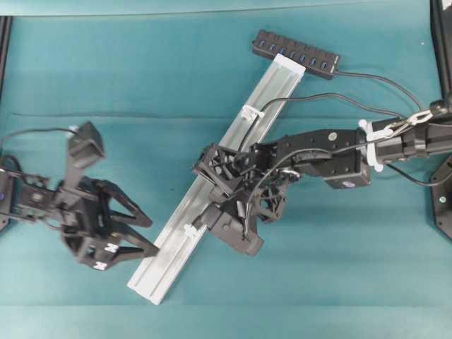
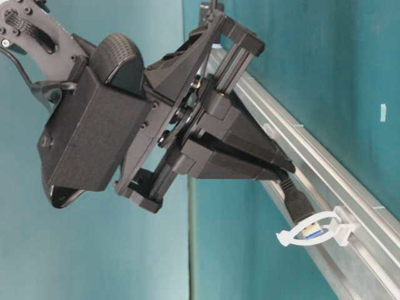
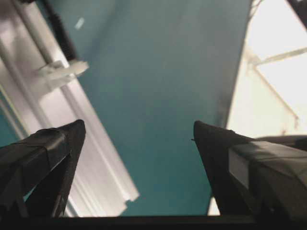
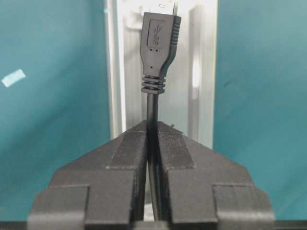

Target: Pass the USB cable through three rings with both arms.

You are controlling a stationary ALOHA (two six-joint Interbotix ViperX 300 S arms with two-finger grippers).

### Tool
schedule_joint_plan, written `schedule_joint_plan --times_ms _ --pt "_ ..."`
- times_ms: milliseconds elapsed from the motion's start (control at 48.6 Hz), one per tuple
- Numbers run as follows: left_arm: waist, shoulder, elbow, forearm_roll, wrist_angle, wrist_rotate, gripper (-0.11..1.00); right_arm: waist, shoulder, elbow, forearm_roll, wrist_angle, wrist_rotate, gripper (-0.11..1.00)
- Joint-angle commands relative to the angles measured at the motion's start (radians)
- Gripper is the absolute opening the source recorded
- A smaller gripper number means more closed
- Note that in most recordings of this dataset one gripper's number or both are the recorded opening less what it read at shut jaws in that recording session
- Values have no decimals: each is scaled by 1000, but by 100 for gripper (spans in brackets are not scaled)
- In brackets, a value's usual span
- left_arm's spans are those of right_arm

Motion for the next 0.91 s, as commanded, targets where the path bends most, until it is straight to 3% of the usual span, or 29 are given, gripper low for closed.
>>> schedule_joint_plan --times_ms 0,370,885 --pt "-3 11 -17 5 -11 -2 97 8 5 -8 0 -5 -6 6" --pt "49 52 -29 2 -23 -15 97 12 32 -32 0 -3 -2 6" --pt "49 110 -37 5 -52 -29 97 41 51 -78 20 -3 0 6"
